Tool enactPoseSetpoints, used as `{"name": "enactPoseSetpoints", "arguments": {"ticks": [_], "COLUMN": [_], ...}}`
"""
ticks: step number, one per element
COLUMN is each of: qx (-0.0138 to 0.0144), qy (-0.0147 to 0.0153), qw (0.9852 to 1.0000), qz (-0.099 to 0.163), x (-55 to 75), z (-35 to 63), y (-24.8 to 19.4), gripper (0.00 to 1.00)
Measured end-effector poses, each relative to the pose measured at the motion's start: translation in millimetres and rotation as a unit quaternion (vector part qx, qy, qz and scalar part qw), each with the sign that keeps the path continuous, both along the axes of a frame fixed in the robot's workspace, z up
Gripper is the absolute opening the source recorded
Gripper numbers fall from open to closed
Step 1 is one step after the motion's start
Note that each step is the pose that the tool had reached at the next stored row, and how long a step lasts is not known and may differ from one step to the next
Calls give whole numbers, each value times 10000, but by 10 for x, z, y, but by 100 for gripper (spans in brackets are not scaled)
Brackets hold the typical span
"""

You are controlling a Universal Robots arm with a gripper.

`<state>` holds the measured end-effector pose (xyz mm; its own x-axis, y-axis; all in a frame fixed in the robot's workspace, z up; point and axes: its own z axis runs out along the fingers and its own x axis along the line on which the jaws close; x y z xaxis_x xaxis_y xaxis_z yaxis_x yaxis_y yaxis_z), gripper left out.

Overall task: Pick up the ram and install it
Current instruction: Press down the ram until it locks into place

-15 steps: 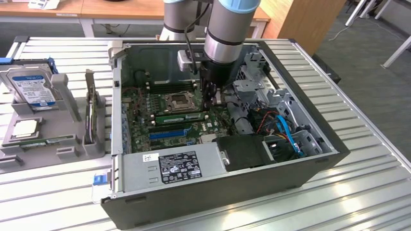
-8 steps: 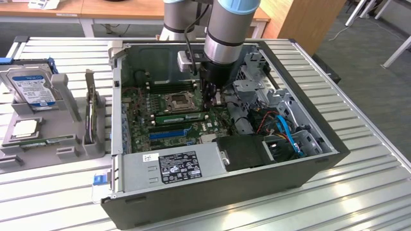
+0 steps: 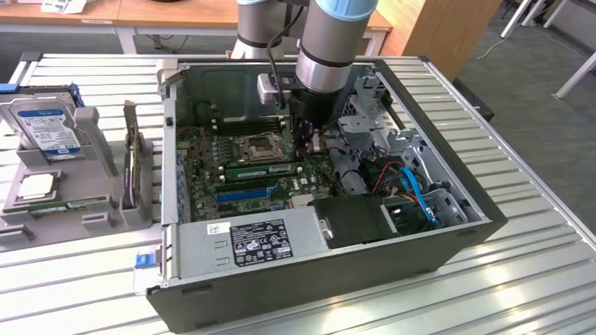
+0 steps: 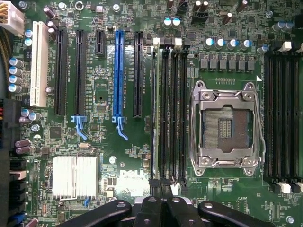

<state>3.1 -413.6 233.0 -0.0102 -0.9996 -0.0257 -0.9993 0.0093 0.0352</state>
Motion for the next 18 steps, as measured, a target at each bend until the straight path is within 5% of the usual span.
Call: {"name": "enactPoseSetpoints", "arguments": {"ticks": [18], "qx": [10], "qy": [-6], "qw": [10000], "qz": [-1], "x": [-1], "z": [-49], "y": [0], "gripper": [10]}}
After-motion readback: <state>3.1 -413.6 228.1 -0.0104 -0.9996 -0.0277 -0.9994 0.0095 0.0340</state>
